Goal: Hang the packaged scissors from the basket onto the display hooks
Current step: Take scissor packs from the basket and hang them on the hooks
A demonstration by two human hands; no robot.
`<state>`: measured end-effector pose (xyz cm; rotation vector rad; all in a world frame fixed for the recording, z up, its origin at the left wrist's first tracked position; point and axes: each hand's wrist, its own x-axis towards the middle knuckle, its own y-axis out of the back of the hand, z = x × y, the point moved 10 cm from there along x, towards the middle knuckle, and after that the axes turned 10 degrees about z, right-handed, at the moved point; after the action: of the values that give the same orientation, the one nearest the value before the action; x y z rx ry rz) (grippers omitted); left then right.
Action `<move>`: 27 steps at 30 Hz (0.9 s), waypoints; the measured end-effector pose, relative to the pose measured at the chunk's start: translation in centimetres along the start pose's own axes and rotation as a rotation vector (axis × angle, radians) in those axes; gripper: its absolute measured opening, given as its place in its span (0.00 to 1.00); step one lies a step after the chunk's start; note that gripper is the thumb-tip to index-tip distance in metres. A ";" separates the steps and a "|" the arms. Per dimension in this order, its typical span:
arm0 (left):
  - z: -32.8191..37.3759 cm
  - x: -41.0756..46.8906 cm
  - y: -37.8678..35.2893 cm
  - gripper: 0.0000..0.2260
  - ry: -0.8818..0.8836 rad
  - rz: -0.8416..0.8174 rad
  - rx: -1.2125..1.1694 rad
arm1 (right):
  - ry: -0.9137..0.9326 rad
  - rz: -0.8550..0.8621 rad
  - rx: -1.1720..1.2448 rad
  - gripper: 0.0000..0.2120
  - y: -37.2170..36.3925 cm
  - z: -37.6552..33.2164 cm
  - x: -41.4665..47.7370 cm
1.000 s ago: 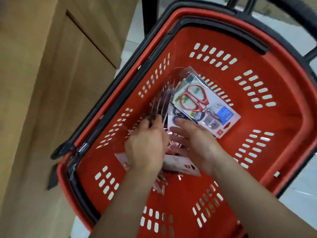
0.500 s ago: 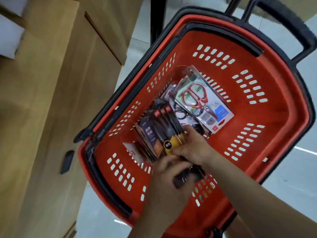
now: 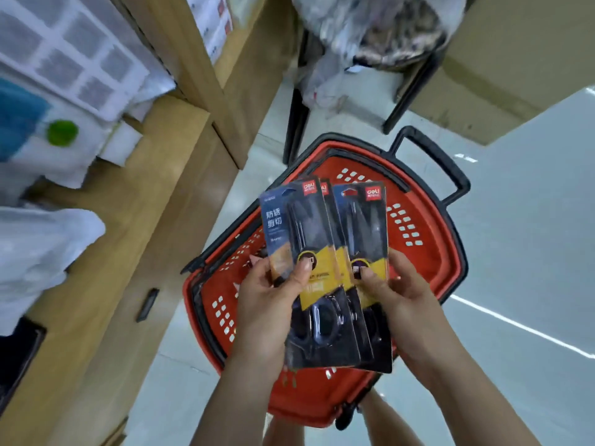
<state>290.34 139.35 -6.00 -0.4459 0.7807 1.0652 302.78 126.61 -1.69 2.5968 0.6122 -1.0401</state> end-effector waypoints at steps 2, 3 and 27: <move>2.9 -2.3 0.1 0.18 -0.028 0.024 -0.025 | 0.127 0.024 -0.060 0.18 0.5 -3.3 -1.6; 4.3 -3.5 0.2 0.18 -0.054 0.034 -0.032 | 0.178 0.031 -0.075 0.23 0.8 -4.9 -2.5; 28.9 -43.6 4.6 0.31 -0.687 0.450 -0.029 | 0.360 -0.466 0.173 0.14 3.3 -30.4 -30.3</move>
<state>284.96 134.29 45.95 0.0962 0.2467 1.5322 302.51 127.45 41.33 2.8945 1.3169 -0.7653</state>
